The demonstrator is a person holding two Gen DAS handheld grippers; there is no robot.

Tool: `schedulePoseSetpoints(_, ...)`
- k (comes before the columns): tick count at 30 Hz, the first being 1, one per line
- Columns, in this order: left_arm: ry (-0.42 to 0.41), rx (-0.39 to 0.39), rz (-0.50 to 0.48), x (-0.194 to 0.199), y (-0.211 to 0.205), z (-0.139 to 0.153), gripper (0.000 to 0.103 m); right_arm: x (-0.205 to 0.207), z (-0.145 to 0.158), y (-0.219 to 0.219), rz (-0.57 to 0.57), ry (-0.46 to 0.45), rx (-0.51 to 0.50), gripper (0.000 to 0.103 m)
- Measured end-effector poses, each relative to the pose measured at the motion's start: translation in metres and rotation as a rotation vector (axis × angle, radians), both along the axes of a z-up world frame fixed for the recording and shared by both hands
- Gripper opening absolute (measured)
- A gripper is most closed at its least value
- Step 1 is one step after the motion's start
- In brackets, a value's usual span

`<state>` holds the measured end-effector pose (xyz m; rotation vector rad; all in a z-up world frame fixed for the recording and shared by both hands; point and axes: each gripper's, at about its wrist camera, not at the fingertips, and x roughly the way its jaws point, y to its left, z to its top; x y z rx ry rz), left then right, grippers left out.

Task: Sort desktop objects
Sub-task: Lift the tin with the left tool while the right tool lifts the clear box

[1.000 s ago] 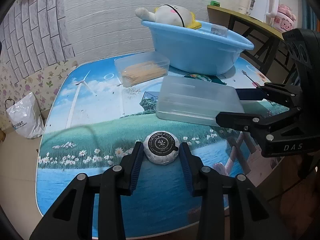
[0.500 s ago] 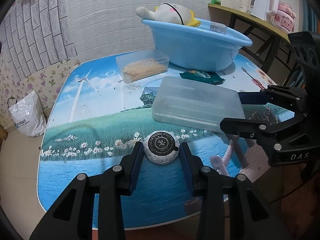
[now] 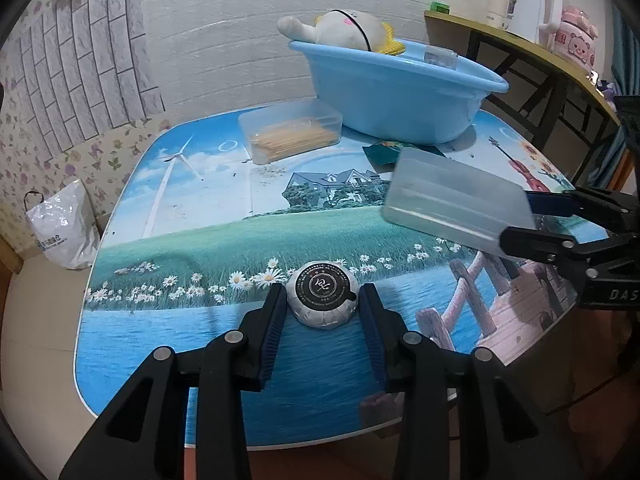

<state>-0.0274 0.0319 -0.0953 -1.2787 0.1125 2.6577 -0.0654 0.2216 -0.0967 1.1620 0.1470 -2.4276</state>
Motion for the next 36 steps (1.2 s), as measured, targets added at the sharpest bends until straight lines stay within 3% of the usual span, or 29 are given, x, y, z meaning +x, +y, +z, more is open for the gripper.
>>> schedulePoseSetpoints(11,0.006,-0.003,0.032,0.001,0.002,0.0,0.036,0.011,0.003,0.022,-0.115,0.005,0.021,0.065)
schedulePoseSetpoints(22,0.011,-0.011,0.07,0.004,0.001,-0.001,0.038,0.017,0.001,0.061,-0.318,-0.017,0.021,0.065)
schedulePoseSetpoints(29,0.017,-0.013,0.078,0.003,0.002,-0.001,0.039,0.021,-0.001,0.051,-0.28,-0.031,0.039,0.065)
schedulePoseSetpoints(32,0.019,-0.015,0.081,0.003,0.002,-0.001,0.04,0.023,-0.002,0.035,-0.239,-0.034,0.105,0.065)
schedulePoseSetpoints(36,0.02,-0.014,0.083,0.002,0.002,-0.001,0.042,0.028,-0.004,0.024,-0.2,-0.034,0.126,0.071)
